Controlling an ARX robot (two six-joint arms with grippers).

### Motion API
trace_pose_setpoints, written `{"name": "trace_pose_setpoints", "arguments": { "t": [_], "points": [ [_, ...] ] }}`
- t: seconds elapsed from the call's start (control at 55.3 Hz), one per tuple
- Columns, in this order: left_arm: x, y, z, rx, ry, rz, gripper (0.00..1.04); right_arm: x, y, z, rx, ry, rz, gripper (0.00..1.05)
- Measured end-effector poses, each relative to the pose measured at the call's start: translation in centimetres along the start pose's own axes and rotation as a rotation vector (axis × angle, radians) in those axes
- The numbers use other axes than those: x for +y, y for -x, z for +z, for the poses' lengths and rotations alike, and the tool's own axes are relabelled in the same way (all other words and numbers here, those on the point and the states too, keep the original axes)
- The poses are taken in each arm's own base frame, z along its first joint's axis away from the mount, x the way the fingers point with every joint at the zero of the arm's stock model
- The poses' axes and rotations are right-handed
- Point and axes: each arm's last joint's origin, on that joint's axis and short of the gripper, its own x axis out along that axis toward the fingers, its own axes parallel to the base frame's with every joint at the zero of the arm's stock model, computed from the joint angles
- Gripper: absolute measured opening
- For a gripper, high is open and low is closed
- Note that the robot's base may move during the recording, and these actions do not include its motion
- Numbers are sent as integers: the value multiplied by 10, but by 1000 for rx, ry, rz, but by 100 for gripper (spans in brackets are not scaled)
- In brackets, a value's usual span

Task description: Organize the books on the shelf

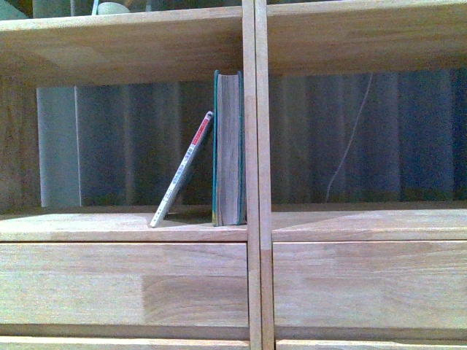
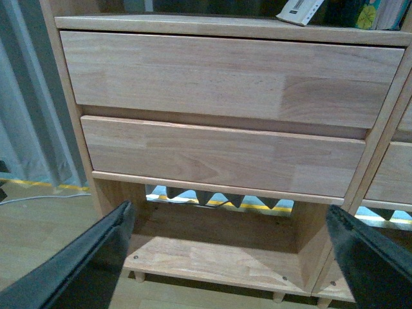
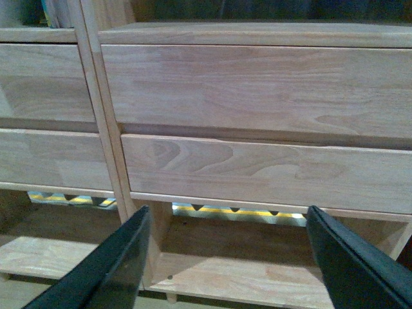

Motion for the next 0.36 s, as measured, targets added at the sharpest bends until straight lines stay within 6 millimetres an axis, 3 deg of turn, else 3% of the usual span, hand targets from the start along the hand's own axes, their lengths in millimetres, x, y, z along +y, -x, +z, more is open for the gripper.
{"name": "trace_pose_setpoints", "arguments": {
  "t": [0.036, 0.362],
  "points": [
    [0, 0, 0, 0, -2, 0, 98, 0, 0, 0, 0, 0, 0, 99],
    [0, 0, 0, 0, -2, 0, 98, 0, 0, 0, 0, 0, 0, 98]
  ]
}}
